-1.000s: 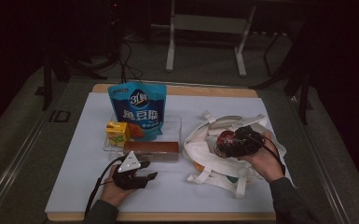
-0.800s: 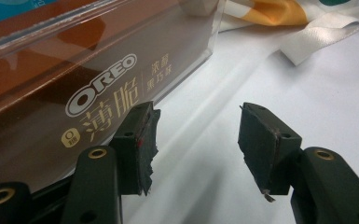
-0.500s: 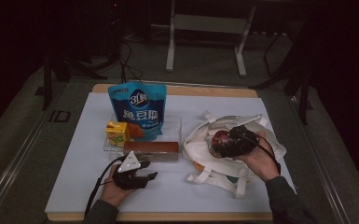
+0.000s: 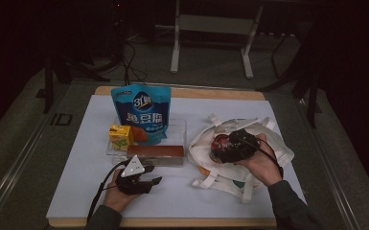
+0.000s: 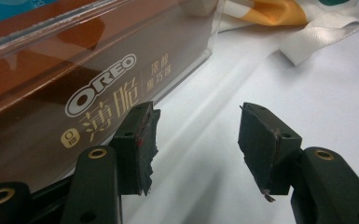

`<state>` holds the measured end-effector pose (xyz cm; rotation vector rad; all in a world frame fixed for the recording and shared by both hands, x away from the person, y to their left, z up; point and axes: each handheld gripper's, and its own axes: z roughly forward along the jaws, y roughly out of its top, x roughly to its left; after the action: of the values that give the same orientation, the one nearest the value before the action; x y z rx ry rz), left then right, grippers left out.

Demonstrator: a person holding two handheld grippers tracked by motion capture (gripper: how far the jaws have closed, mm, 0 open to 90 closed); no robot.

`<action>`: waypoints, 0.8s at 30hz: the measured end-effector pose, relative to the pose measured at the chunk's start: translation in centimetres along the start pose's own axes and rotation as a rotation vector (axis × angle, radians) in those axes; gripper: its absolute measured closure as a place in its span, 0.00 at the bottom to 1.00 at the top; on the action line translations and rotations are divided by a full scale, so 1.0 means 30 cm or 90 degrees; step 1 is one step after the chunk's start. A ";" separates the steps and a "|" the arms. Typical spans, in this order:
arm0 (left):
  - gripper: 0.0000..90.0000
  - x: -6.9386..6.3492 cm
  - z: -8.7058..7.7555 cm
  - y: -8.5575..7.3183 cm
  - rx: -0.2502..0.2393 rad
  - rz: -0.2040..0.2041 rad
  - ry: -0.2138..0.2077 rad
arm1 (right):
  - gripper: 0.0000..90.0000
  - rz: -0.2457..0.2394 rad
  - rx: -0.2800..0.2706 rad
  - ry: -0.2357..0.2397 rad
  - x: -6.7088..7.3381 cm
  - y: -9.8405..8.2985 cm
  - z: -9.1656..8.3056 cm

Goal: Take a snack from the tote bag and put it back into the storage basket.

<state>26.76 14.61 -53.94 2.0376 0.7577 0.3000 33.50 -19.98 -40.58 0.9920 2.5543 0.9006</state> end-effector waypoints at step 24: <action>0.51 0.000 0.000 0.000 0.001 0.001 -0.001 | 0.28 -0.027 -0.009 0.030 0.067 0.045 0.018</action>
<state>26.75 14.61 -53.94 2.0389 0.7566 0.2993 32.96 -17.60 -40.16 0.9208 2.5934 0.9393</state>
